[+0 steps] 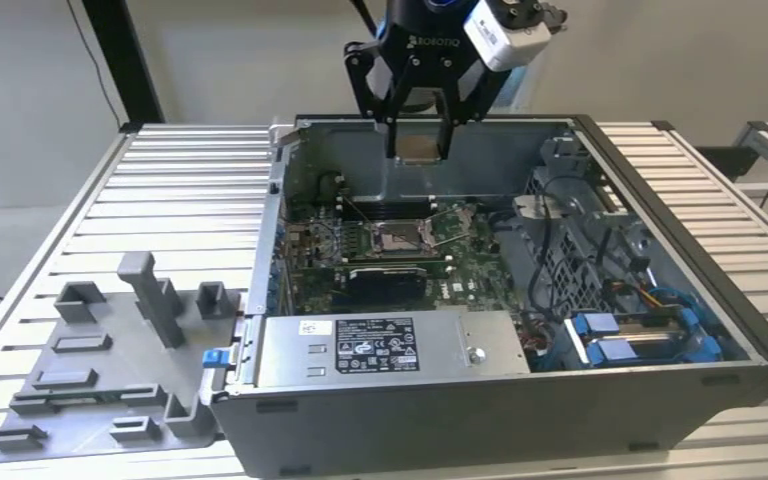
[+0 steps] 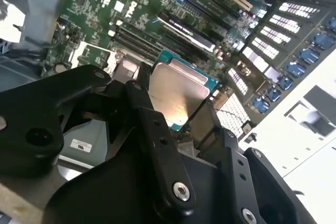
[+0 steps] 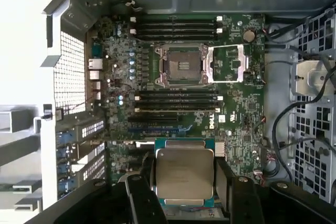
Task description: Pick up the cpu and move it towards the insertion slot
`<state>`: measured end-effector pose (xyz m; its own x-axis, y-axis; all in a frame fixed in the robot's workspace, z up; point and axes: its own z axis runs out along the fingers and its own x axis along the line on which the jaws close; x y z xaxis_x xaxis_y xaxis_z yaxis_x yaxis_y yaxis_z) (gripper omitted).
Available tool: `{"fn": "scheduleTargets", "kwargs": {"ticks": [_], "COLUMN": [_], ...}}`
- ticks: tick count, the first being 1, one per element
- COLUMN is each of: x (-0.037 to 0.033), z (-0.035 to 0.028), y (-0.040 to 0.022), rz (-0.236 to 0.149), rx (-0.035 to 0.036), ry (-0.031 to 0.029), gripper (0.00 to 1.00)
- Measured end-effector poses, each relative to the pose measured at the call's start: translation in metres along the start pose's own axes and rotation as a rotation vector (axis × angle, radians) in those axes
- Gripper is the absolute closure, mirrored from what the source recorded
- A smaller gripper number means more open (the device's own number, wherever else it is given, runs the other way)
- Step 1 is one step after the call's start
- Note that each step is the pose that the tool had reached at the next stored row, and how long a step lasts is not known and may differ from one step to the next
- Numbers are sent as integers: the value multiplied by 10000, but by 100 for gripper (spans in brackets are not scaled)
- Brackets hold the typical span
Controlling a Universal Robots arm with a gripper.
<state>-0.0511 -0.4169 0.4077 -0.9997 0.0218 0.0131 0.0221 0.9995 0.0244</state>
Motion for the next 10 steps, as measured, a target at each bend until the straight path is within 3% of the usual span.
{"fn": "scheduleTargets", "kwargs": {"ticks": [10], "x": [7], "z": [23], "y": [324], "rz": [-11], "rx": [0], "ry": [0], "gripper": [100]}}
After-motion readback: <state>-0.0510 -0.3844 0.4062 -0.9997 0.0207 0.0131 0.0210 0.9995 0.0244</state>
